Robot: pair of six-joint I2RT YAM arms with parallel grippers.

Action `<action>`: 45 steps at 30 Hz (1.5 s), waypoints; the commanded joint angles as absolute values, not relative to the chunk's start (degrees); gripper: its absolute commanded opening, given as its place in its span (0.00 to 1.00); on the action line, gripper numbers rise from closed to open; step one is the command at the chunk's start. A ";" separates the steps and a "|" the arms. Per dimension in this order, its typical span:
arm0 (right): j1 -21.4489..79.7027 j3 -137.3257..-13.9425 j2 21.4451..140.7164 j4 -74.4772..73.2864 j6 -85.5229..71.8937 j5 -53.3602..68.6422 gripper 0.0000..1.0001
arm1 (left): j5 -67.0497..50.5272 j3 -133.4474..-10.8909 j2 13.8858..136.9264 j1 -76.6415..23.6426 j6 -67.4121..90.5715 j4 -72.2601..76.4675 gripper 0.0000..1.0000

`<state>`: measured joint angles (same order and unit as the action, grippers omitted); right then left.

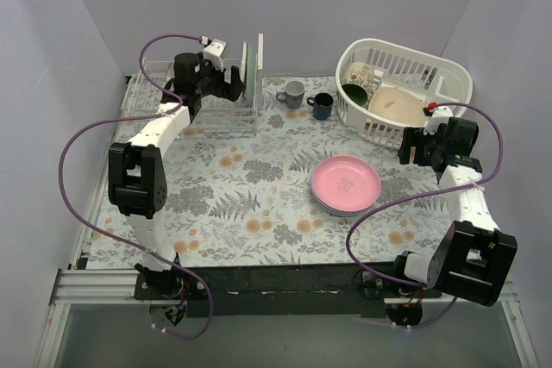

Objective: Unload the plates from the dish rack
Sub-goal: Unload the plate from the dish rack.

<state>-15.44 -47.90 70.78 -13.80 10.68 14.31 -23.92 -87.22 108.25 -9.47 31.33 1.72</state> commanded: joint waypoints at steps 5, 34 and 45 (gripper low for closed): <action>-15.82 -48.52 69.87 -13.45 10.81 14.41 0.85 | -21.89 -91.32 109.77 -10.55 30.15 2.20 0.83; -15.82 -48.43 70.49 -13.54 10.99 14.59 0.85 | -18.81 -85.43 105.56 -12.22 27.33 5.62 0.64; -15.82 -48.52 70.66 -13.62 10.99 14.68 0.85 | -18.72 -84.29 103.89 -12.22 26.89 6.24 0.64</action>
<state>-15.42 -47.90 70.78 -13.80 10.70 14.31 -18.83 -84.71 108.77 -12.19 27.83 5.21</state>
